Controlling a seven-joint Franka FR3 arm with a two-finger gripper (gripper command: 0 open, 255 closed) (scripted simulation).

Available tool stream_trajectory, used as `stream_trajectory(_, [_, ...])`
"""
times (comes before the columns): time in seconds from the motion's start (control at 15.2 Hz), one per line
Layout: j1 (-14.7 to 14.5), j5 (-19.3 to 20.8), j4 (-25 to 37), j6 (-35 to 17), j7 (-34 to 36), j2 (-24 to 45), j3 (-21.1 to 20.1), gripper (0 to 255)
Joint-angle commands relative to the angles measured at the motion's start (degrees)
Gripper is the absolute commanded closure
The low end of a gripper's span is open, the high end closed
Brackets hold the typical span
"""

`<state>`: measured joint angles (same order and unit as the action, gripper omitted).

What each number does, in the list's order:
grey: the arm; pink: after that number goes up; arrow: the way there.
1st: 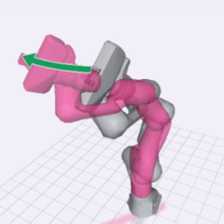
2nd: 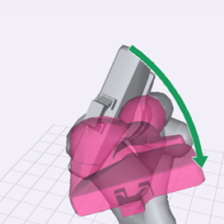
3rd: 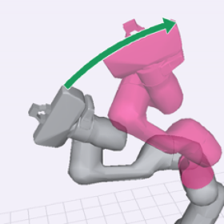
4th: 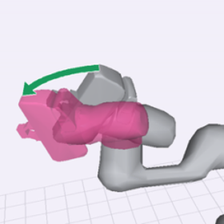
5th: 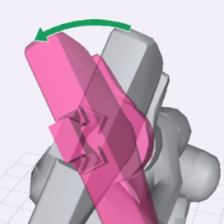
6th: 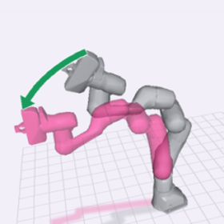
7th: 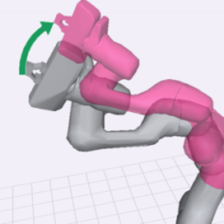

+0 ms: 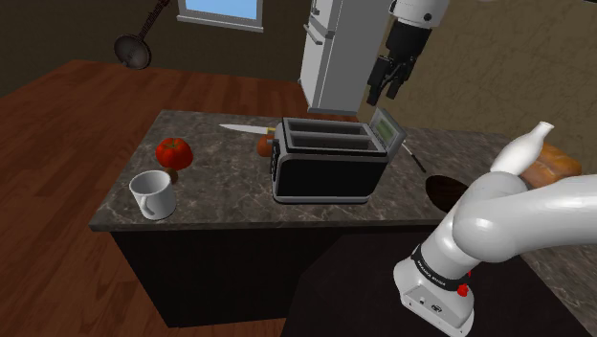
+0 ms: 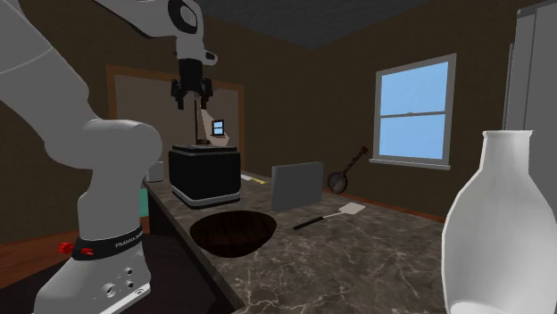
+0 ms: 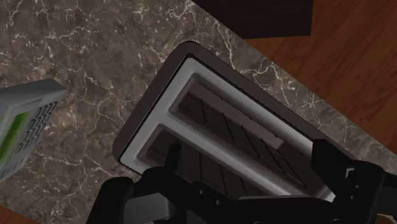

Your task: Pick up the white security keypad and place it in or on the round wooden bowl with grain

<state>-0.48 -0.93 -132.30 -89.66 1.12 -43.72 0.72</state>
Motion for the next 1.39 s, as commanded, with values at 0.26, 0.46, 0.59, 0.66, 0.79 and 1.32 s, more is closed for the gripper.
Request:
stream_trajectory(0.26, [2.7, 2.0, -1.9, -4.4, -1.1, 2.6, 3.6, 0])
stream_trajectory(0.46, [4.6, 3.3, -2.8, -7.8, -1.9, 4.9, 6.4, 0])
stream_trajectory(0.59, [5.9, 4.1, -3.2, -10.1, -2.4, 6.7, 8.2, 0])
stream_trajectory(0.66, [6.5, 4.4, -3.3, -11.2, -2.7, 7.7, 9.2, 0])
stream_trajectory(0.79, [7.7, 5.0, -3.5, -13.4, -3.3, 9.8, 11.0, 0])
stream_trajectory(1.32, [11.8, 5.9, -2.3, -22.0, -5.9, 19.4, 18.7, 0])
